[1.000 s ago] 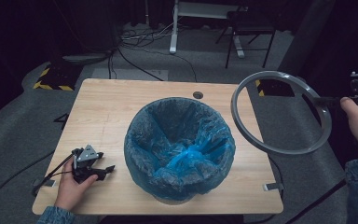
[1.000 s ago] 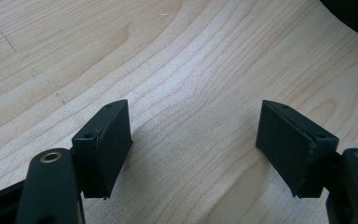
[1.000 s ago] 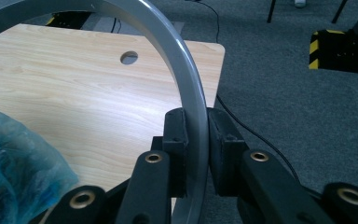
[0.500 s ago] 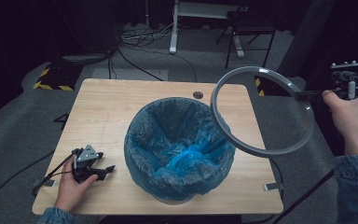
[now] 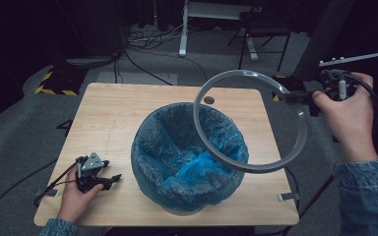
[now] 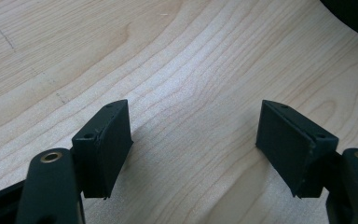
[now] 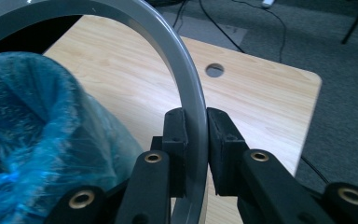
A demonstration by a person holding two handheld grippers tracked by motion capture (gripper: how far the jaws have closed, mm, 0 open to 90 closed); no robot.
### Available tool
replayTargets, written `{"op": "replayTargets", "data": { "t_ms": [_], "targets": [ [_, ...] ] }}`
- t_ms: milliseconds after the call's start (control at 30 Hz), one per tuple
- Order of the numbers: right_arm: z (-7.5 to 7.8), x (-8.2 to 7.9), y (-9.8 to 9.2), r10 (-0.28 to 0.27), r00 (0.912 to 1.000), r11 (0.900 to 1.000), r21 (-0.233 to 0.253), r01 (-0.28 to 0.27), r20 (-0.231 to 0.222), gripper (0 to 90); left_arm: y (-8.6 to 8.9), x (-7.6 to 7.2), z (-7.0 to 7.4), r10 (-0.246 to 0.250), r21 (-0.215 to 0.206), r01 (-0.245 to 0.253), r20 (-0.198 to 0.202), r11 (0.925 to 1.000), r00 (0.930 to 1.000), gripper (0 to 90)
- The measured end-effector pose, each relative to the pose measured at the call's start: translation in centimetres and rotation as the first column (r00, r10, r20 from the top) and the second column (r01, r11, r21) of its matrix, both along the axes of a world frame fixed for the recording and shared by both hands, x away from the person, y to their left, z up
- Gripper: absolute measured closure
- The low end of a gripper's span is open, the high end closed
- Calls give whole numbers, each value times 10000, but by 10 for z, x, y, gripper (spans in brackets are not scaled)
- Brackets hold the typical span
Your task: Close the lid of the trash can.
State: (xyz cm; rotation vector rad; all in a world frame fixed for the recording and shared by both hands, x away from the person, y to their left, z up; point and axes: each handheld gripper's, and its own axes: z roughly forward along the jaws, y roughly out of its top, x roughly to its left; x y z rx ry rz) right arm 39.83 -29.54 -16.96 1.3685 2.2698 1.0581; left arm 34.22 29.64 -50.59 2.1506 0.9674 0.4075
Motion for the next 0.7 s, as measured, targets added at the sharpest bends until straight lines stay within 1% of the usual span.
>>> {"op": "replayTargets", "data": {
  "t_ms": [133, 167, 367, 600, 700],
  "targets": [
    [0, 0, 17, 325, 9994, 9995, -22, -325, -98, 788, 0, 0, 0, 3, 2, -3, 2, 10000, 10000, 264],
    [0, 1, 21, 431, 9991, 9990, -64, -432, -43, 788, 0, 0, 0, -5, 21, 5, 23, 10000, 10000, 264],
    [-2, 2, 44, 898, 9959, 9959, -80, -899, -100, 786, 0, 0, 0, 0, 3, 0, 3, 10000, 10000, 264],
    [-5, 1, 66, 1453, 9894, 9894, -36, -1454, -78, 784, 0, 0, 0, -15, 9, 15, -10, 10000, 10000, 264],
    [-8, 1, 76, 1672, 9858, 9859, 47, -1671, -148, 784, 0, 0, 0, -7, -2, 7, -11, 10000, 10000, 264]
  ]
}}
